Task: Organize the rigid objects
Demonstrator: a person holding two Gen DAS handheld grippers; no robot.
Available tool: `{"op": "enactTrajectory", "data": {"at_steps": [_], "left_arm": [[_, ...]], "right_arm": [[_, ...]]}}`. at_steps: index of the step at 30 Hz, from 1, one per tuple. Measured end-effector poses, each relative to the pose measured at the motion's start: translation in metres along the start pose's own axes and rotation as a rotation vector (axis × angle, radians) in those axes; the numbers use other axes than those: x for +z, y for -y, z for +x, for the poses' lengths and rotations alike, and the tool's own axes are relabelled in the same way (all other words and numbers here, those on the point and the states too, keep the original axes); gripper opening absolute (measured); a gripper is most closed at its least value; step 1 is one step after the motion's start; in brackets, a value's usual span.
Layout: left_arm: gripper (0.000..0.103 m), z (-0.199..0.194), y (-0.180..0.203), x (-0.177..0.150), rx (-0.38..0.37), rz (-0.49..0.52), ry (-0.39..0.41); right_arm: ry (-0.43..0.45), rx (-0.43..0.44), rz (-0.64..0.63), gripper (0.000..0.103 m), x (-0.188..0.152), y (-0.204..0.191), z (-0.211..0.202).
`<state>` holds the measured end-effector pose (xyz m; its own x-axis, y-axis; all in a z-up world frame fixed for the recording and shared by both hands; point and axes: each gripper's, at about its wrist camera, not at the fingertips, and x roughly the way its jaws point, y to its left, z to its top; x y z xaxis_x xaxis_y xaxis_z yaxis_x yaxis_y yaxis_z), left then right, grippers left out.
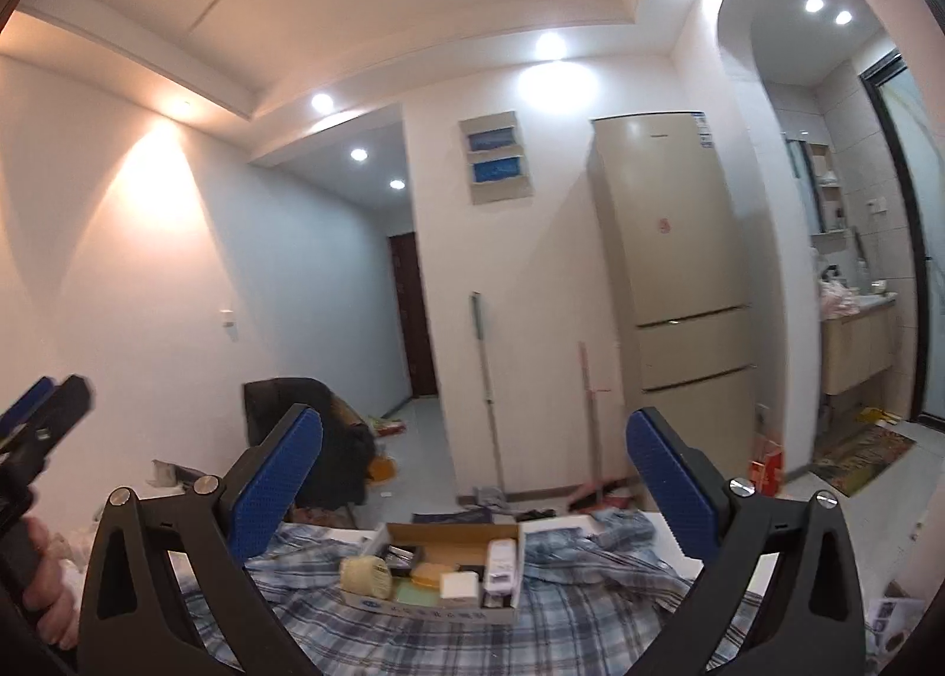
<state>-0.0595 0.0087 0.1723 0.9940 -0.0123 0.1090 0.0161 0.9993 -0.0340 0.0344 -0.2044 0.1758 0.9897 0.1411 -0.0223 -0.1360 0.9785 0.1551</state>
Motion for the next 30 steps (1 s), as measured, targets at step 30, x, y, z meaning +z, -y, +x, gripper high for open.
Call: {"op": "enactTrajectory", "data": {"at_steps": [30], "left_arm": [[0.103,0.067,0.0,-0.172,-0.043,0.056,-0.173]], "right_arm": [[-0.034,-0.056,-0.11,0.103,-0.156,0.017,0.026]]}}
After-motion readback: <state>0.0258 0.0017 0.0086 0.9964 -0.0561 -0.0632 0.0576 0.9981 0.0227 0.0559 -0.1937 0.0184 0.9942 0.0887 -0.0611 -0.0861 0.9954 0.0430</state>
